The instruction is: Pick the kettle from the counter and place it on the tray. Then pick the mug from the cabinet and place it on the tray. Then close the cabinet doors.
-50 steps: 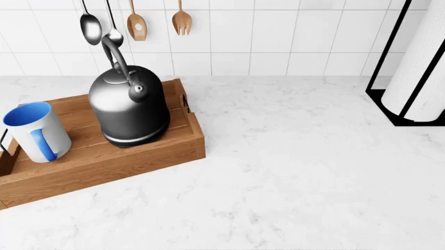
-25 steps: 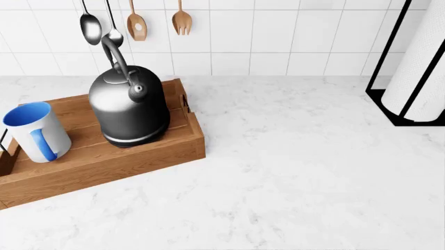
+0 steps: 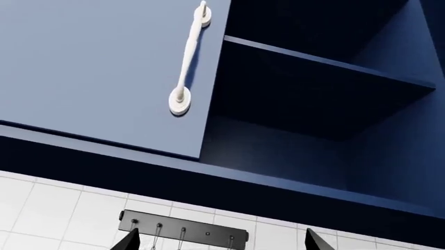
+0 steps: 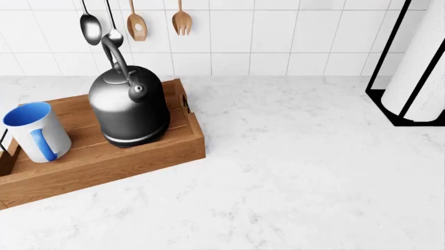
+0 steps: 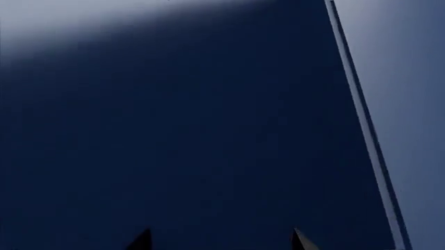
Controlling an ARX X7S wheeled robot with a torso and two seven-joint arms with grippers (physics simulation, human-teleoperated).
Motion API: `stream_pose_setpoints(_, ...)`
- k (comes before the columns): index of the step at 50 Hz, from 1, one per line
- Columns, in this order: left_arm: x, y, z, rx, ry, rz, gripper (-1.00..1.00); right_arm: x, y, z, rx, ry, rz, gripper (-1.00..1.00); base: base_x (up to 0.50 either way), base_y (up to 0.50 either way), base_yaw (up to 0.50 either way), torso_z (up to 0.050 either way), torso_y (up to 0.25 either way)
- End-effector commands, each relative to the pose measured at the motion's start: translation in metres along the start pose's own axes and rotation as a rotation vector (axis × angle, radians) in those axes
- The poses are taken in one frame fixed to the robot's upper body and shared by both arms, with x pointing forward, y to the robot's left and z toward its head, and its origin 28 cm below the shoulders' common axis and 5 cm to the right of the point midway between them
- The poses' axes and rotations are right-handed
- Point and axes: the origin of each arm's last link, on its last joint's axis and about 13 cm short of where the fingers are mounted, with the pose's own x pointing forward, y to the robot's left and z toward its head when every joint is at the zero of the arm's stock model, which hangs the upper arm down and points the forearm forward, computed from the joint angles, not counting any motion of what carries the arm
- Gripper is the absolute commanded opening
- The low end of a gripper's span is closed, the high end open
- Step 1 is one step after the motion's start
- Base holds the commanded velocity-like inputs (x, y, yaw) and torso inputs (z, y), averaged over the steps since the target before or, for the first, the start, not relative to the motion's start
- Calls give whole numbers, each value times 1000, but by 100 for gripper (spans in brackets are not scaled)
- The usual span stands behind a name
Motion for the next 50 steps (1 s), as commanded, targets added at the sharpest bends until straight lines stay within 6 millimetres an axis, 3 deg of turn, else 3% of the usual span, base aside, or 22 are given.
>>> stream_pose_setpoints(1, -1, 3, -1, -2, 0, 9, 100, 39, 6, -27, 72, 80, 84, 100, 0, 0, 0, 0, 0)
stream_pose_setpoints(21, -3, 9, -5, -3, 7, 25, 100, 76, 20, -68, 89, 201, 156, 100, 0, 0, 0, 2, 0)
stream_pose_setpoints(44, -6, 14, -8, 0, 12, 44, 100, 90, 9, -154, -490, 523, 40, 100, 0, 0, 0, 0, 0)
stream_pose_setpoints(50, -7, 15, -9, 0, 13, 49, 100, 90, 6, -168, -567, 569, 21, 100, 2, 0, 0, 0, 0)
